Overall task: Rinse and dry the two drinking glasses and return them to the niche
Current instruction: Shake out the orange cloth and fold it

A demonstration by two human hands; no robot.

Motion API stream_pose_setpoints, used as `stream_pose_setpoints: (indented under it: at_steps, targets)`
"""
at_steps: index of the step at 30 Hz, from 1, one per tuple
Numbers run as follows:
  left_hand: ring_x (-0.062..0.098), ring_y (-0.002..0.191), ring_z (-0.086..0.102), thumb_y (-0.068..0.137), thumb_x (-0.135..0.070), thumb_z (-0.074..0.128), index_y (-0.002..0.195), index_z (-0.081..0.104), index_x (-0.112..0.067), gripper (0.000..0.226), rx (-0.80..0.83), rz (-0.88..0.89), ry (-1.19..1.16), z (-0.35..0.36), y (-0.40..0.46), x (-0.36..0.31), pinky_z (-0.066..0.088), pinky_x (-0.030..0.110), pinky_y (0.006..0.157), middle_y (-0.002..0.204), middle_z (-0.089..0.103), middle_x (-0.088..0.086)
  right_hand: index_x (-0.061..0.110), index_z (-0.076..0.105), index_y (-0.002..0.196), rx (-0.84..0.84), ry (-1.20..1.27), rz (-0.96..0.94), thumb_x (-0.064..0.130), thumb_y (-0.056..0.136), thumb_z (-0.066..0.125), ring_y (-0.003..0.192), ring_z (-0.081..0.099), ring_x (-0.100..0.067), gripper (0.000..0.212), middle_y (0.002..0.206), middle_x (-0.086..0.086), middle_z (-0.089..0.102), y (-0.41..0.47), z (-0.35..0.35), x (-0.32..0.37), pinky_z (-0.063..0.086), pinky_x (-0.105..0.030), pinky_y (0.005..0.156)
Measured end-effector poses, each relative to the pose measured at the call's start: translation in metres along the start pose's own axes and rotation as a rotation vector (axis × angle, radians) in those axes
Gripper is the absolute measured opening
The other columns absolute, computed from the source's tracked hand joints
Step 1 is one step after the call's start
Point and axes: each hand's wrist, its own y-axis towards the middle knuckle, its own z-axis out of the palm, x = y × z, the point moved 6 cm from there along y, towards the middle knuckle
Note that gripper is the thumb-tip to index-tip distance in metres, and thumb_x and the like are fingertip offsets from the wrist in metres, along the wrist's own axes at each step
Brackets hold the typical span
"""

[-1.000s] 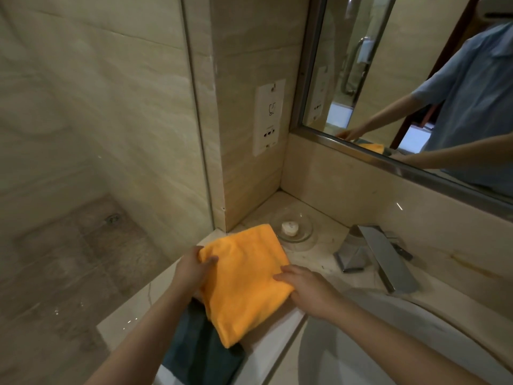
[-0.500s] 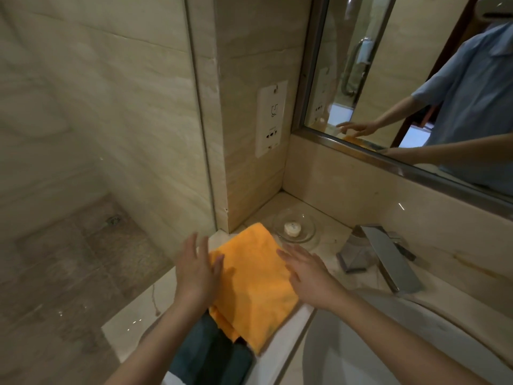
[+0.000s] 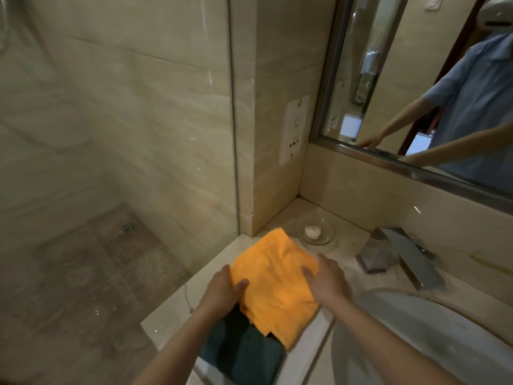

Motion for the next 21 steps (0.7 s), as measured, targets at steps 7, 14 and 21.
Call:
stream_pose_setpoints:
  at_steps: [7, 14, 21]
  targets:
    - [0.028, 0.131, 0.04, 0.084, -0.044, 0.06, 0.144, 0.025, -0.009, 0.078, 0.044, 0.0, -0.088, -0.006, 0.011, -0.01, 0.037, 0.037, 0.106, 0.146, 0.037, 0.012, 0.004, 0.032, 0.142, 0.209, 1.067, 0.544, 0.034, 0.091, 0.056, 0.125, 0.047, -0.036, 0.064, 0.14, -0.023, 0.043, -0.046, 0.04, -0.025, 0.044, -0.035, 0.093]
    - [0.026, 0.119, 0.049, 0.083, -0.04, 0.063, 0.135, 0.043, -0.009, 0.064, 0.204, -0.099, -0.174, -0.003, 0.023, -0.021, 0.042, 0.034, 0.093, 0.134, 0.049, 0.01, 0.005, 0.04, 0.136, 0.363, 1.33, 0.641, 0.024, 0.085, 0.066, 0.121, 0.049, -0.03, 0.061, 0.131, -0.016, 0.053, -0.065, 0.051, 0.002, 0.039, -0.038, 0.094]
    - [0.028, 0.11, 0.053, 0.088, -0.019, 0.058, 0.132, 0.04, -0.014, 0.048, 0.458, -0.052, -0.753, 0.005, 0.009, -0.043, 0.048, 0.042, 0.093, 0.118, 0.054, 0.007, 0.013, 0.047, 0.131, 0.286, 1.483, 0.51, 0.018, 0.086, 0.063, 0.095, 0.055, -0.029, 0.048, 0.112, -0.015, 0.058, -0.058, 0.034, 0.005, 0.045, -0.045, 0.083]
